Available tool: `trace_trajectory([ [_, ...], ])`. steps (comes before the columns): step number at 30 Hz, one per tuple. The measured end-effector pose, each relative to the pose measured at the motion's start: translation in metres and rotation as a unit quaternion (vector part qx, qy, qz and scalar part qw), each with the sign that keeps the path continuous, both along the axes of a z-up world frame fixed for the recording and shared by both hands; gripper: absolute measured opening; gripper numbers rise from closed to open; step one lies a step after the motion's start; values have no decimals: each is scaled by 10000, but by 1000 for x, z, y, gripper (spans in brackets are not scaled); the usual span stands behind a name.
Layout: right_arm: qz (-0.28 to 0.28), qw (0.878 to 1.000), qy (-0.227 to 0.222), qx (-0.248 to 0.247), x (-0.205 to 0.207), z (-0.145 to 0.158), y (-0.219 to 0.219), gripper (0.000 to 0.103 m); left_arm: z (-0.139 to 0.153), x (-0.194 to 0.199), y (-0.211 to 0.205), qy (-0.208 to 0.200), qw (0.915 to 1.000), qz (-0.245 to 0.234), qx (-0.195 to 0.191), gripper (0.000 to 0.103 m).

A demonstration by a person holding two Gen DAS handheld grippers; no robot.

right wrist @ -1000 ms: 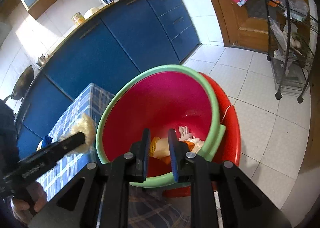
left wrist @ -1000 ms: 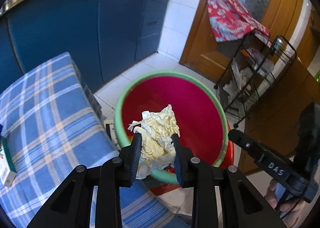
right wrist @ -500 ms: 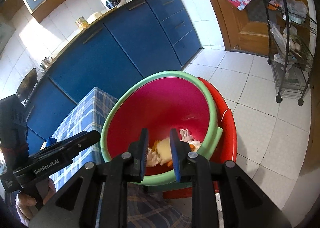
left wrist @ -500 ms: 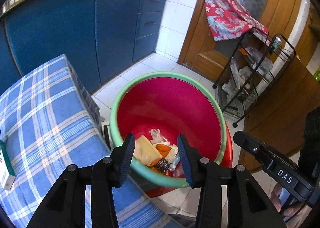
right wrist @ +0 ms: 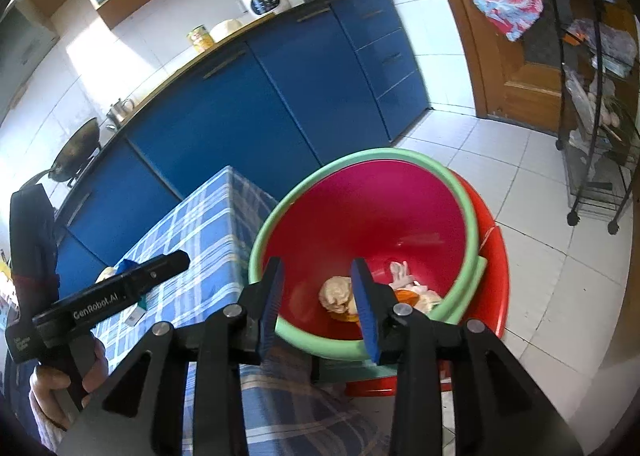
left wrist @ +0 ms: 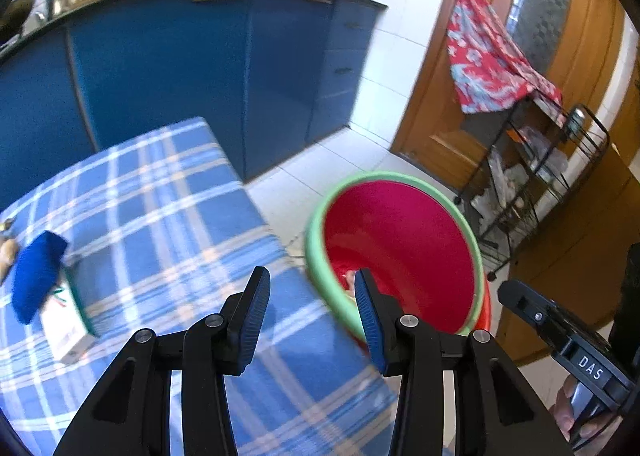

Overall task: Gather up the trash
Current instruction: 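Move both open tools back over the table, then grasp the blue knit cloth with the left tool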

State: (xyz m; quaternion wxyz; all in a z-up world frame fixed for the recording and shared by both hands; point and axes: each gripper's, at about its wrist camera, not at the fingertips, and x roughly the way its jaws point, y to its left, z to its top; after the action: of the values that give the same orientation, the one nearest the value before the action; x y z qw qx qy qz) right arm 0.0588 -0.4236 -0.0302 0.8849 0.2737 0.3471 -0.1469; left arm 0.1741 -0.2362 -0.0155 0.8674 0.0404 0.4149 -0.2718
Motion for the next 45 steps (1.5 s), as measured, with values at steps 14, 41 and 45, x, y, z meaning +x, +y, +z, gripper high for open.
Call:
trace_trajectory([
  [14, 659, 9978, 6, 17, 36, 5, 55, 38, 11, 21, 83, -257, 9956, 893, 135, 45],
  [41, 1151, 9932, 174, -90, 75, 4, 103, 38, -29, 88, 180, -179, 9719, 2222, 752, 66],
  [45, 1250, 9919, 220, -113, 80, 4, 110, 38, -35, 92, 185, -33, 9736, 2214, 548, 66],
])
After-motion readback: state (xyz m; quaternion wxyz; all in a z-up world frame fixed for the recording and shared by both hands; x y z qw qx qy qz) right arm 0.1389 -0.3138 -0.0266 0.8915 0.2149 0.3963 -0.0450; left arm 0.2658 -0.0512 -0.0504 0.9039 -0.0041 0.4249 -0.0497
